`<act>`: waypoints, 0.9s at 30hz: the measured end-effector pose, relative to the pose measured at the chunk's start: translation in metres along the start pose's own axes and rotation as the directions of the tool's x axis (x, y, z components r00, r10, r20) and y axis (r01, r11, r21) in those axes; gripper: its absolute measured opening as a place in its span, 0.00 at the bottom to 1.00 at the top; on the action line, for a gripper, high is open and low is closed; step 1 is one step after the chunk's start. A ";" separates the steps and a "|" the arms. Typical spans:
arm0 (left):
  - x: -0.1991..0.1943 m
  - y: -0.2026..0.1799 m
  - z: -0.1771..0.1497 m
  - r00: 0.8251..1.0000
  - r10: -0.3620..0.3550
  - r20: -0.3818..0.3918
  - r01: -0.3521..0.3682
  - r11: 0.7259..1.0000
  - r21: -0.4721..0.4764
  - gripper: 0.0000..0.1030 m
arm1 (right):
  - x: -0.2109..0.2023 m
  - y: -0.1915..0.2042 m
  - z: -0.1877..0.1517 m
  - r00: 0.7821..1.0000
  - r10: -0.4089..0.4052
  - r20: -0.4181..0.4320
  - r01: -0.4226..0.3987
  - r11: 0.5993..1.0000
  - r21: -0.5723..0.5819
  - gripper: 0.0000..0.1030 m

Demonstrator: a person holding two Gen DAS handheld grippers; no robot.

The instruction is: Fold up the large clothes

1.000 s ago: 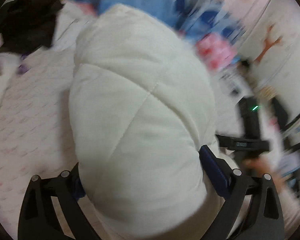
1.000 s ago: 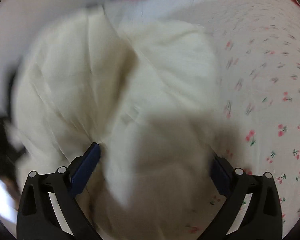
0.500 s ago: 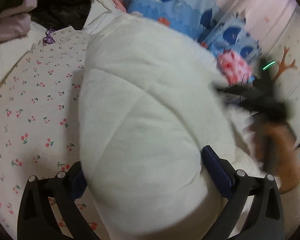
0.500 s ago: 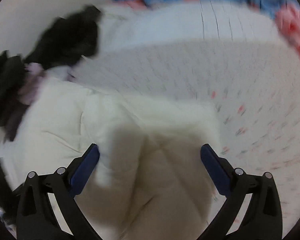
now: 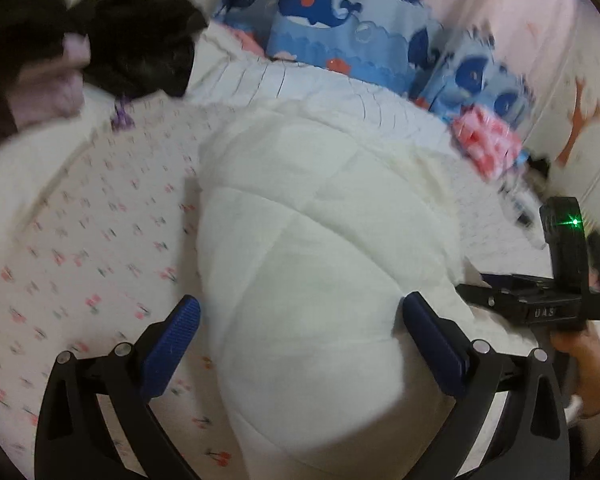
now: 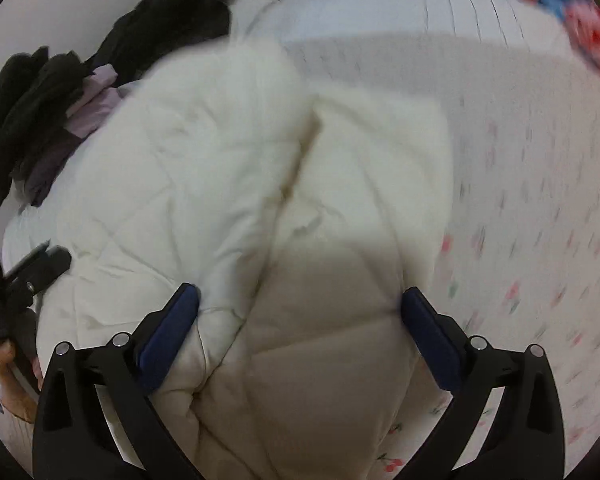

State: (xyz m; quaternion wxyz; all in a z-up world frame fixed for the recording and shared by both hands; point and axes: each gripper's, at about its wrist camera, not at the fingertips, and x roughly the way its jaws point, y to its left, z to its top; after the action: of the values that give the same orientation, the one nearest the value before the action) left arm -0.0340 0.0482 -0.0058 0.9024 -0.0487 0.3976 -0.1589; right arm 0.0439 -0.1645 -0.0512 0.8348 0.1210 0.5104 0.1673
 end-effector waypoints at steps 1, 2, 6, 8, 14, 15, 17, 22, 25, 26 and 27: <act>-0.002 -0.010 -0.002 0.999 0.039 0.024 -0.040 0.998 0.050 0.95 | -0.001 -0.006 -0.003 1.000 0.019 -0.009 -0.019 0.999 0.037 0.94; -0.005 -0.015 -0.002 0.997 0.068 0.047 -0.071 0.995 0.071 0.95 | -0.007 -0.007 -0.002 1.000 0.003 -0.007 -0.003 0.998 0.056 0.94; -0.012 -0.028 -0.001 0.978 0.178 0.113 -0.194 0.969 0.152 0.94 | -0.058 0.023 -0.017 0.988 -0.072 0.138 0.078 0.996 -0.036 0.94; -0.015 -0.026 0.001 0.978 0.175 0.113 -0.191 0.971 0.146 0.94 | -0.063 0.028 -0.038 0.987 -0.072 0.145 0.076 0.997 -0.027 0.94; -0.022 -0.037 0.000 0.969 0.210 0.128 -0.232 0.954 0.192 0.94 | -0.022 0.004 -0.058 1.000 -0.021 0.008 0.020 0.997 0.073 0.94; -0.025 -0.039 -0.001 0.967 0.218 0.134 -0.242 0.948 0.206 0.94 | -0.024 0.005 -0.056 1.000 -0.026 0.013 0.025 0.998 0.062 0.94; -0.029 -0.043 -0.003 0.964 0.224 0.142 -0.252 0.941 0.226 0.94 | -0.027 -0.001 -0.057 1.000 -0.012 0.010 0.011 0.997 0.077 0.94; -0.041 -0.044 -0.006 0.961 0.231 0.154 -0.263 0.933 0.244 0.94 | -0.058 0.003 -0.055 0.995 -0.033 0.092 0.026 0.996 0.081 0.94; -0.048 -0.045 -0.007 0.959 0.232 0.163 -0.268 0.931 0.247 0.94 | -0.098 0.024 -0.058 0.962 -0.042 0.271 0.044 0.999 -0.003 0.94; -0.049 -0.045 -0.008 0.959 0.230 0.165 -0.266 0.932 0.248 0.94 | -0.105 0.030 -0.061 0.955 -0.016 0.295 0.027 0.999 -0.034 0.94; -0.051 -0.045 -0.008 0.959 0.229 0.167 -0.266 0.931 0.249 0.94 | -0.104 0.035 -0.064 0.956 -0.001 0.293 0.017 0.998 -0.053 0.94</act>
State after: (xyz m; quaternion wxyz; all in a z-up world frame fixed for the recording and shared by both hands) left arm -0.0829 0.0223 0.0344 0.9382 0.1140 0.3134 -0.0926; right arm -0.0623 -0.1719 0.0176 0.9049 0.1191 0.3771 0.1577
